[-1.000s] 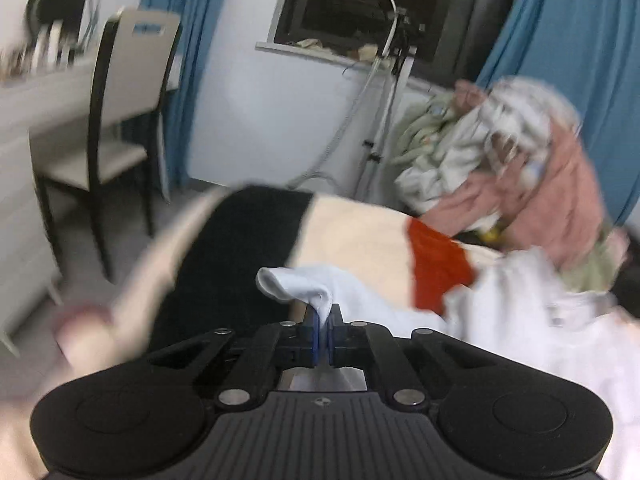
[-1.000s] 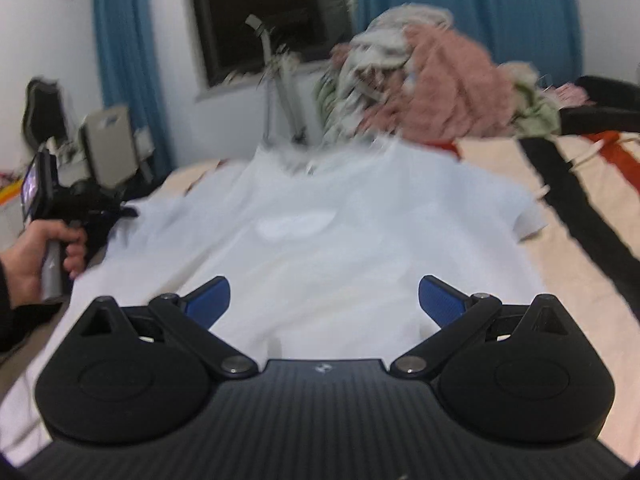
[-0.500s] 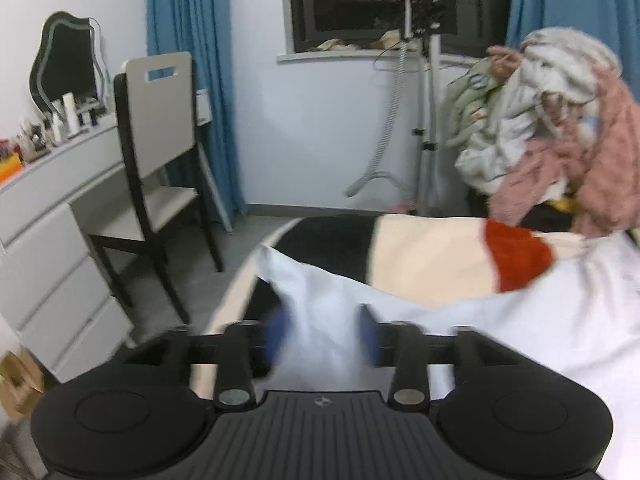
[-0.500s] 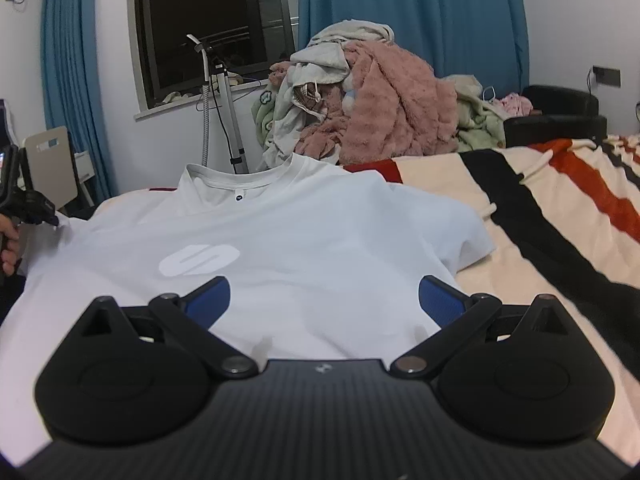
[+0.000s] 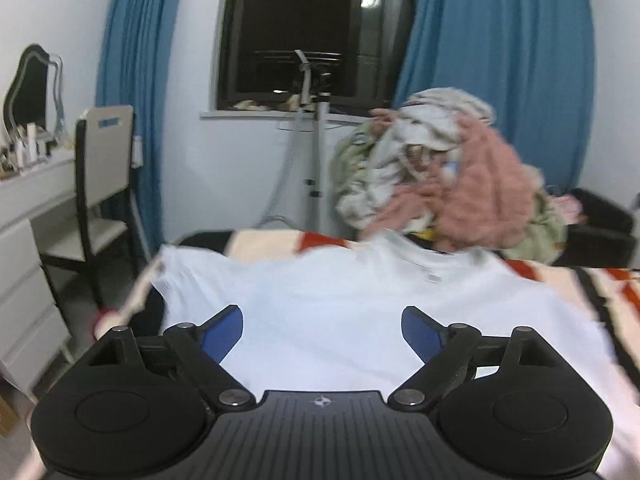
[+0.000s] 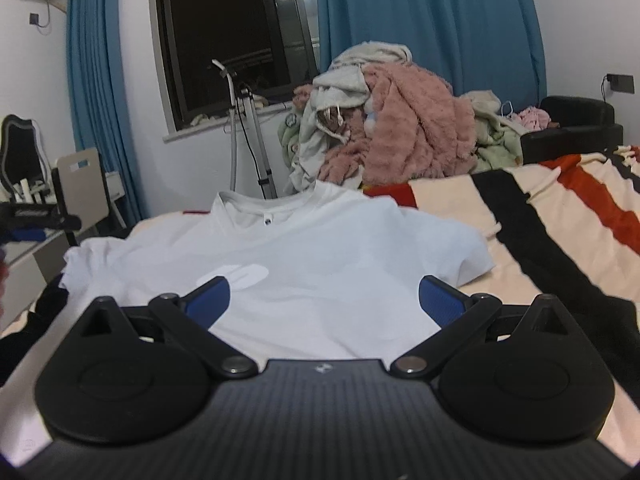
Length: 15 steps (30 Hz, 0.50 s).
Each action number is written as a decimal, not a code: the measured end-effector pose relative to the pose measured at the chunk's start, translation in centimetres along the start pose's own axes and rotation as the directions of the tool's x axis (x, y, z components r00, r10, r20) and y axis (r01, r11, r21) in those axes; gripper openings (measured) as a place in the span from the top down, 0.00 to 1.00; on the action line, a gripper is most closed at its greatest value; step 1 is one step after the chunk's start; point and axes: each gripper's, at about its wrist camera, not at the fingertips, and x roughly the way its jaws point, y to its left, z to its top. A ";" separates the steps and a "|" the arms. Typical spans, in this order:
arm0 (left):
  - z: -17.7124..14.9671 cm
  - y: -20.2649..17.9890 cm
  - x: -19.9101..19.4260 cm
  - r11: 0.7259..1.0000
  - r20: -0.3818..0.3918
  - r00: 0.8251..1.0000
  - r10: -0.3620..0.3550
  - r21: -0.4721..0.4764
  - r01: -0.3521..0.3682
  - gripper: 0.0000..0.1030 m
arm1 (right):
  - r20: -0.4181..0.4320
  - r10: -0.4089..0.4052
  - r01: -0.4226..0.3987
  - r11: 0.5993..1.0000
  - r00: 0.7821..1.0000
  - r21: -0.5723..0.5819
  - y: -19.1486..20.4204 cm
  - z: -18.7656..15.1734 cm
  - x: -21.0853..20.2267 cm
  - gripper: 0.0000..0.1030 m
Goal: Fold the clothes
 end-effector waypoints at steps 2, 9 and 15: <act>-1.7 -1.6 -2.9 0.999 0.008 1.000 -0.029 -0.032 0.029 0.14 | 0.014 0.005 -0.005 1.000 1.000 0.005 -0.3 0.2 -1.0 0.00; -7.5 -4.6 -9.8 0.995 0.000 0.995 -0.095 -0.022 0.095 0.04 | 0.043 -0.004 0.004 1.000 0.999 0.006 -0.9 -0.7 -3.9 0.00; -10.2 -4.9 -10.7 0.995 -0.028 0.995 -0.095 0.018 0.096 0.03 | 0.038 -0.012 0.011 1.000 0.999 0.027 -0.9 -0.9 -4.2 0.00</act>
